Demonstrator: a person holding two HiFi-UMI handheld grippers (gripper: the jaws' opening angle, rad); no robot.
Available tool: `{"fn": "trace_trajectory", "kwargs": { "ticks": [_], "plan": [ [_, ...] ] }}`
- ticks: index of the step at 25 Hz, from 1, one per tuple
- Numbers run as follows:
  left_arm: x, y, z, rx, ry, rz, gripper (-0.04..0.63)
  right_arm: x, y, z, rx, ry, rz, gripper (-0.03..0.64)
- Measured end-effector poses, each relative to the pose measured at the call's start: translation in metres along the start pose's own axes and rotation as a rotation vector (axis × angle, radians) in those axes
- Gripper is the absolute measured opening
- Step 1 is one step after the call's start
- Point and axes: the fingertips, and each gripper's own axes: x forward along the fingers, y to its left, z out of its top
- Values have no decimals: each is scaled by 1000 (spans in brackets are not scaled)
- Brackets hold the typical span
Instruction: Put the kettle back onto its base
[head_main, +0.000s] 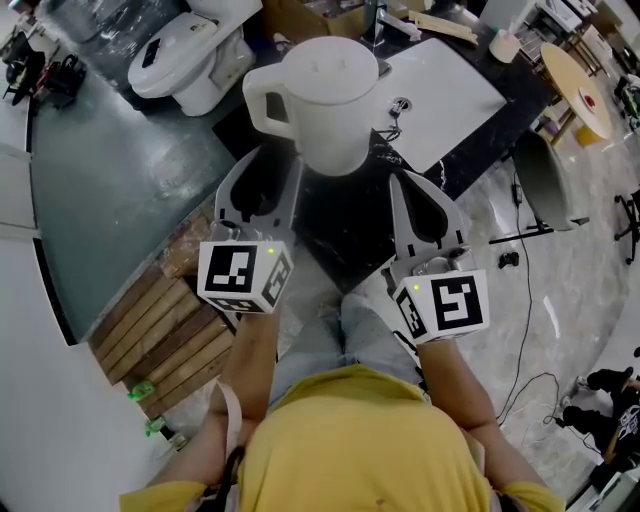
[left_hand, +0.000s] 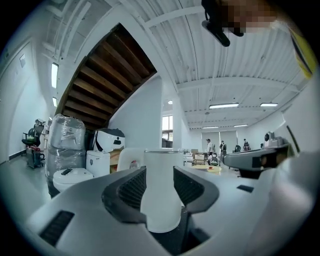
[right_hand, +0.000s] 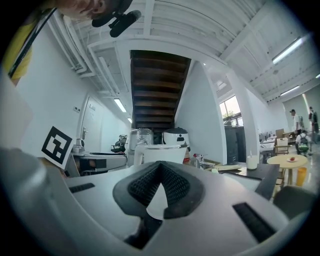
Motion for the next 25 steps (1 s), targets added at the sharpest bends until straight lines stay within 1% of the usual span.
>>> {"fn": "trace_trajectory", "kwargs": {
  "ticks": [9, 12, 15, 16, 22, 24, 25],
  "plan": [
    [-31, -42, 19, -4, 9, -105, 175, -20, 9, 14, -16, -15, 6, 15],
    [-44, -59, 26, 3, -2, -146, 141, -26, 14, 17, -15, -10, 18, 15],
    [-54, -74, 30, 4, -3, -191, 131, -33, 20, 21, -21, -7, 32, 15],
    [-57, -78, 31, 4, -5, -200, 113, -35, 21, 22, -23, -6, 36, 15],
    [-71, -97, 37, -3, -21, -227, 32, -48, 24, 25, -15, 3, 58, 15],
    [-75, -103, 40, -5, -23, -233, 11, -53, 26, 26, -12, 6, 71, 15],
    [-77, -107, 40, -10, -21, -238, 11, -55, 28, 27, -11, 8, 80, 15]
  ]
}}
